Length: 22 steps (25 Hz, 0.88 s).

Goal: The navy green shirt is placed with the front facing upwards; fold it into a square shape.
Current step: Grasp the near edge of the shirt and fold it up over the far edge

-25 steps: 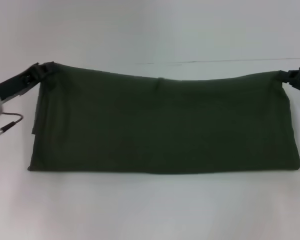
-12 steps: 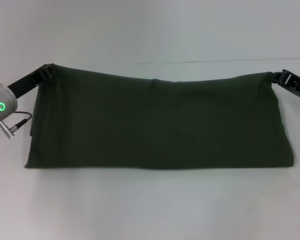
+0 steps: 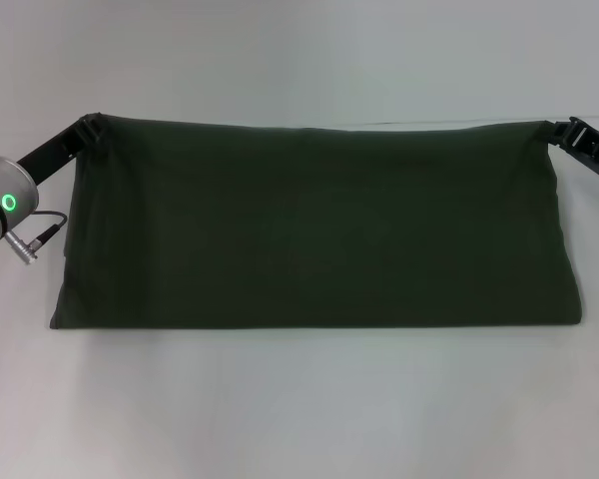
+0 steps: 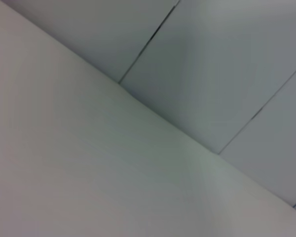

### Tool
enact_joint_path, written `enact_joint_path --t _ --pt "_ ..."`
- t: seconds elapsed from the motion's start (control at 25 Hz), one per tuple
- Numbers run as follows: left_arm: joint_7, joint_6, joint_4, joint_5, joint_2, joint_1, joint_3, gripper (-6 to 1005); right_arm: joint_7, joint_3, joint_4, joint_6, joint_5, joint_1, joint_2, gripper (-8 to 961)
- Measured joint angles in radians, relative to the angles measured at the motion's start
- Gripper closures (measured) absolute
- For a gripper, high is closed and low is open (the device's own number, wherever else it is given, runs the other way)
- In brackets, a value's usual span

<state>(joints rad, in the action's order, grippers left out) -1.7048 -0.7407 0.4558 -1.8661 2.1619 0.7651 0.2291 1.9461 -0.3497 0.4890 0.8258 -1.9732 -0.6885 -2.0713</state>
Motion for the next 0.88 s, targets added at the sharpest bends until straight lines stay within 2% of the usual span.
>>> enact_joint_path --t 0.28,0.48,0.8,0.88 --pt "0.120 0.029 -0.045 0.095 0.000 0.015 0.001 948 -0.025 0.000 -0.031 -0.049 0.007 -0.019 -0.002 893" --pt "0.252 0.052 -0.097 0.193 0.002 0.021 0.001 947 -0.043 0.000 -0.062 -0.121 0.009 -0.038 -0.011 891" --pt "0.510 0.077 -0.181 0.420 0.006 0.023 -0.006 944 -0.161 0.000 -0.116 -0.156 0.085 -0.054 -0.016 888" --pt "0.593 0.081 -0.205 0.488 0.007 0.028 -0.006 886 -0.181 0.000 -0.122 -0.155 0.113 -0.051 -0.017 887"
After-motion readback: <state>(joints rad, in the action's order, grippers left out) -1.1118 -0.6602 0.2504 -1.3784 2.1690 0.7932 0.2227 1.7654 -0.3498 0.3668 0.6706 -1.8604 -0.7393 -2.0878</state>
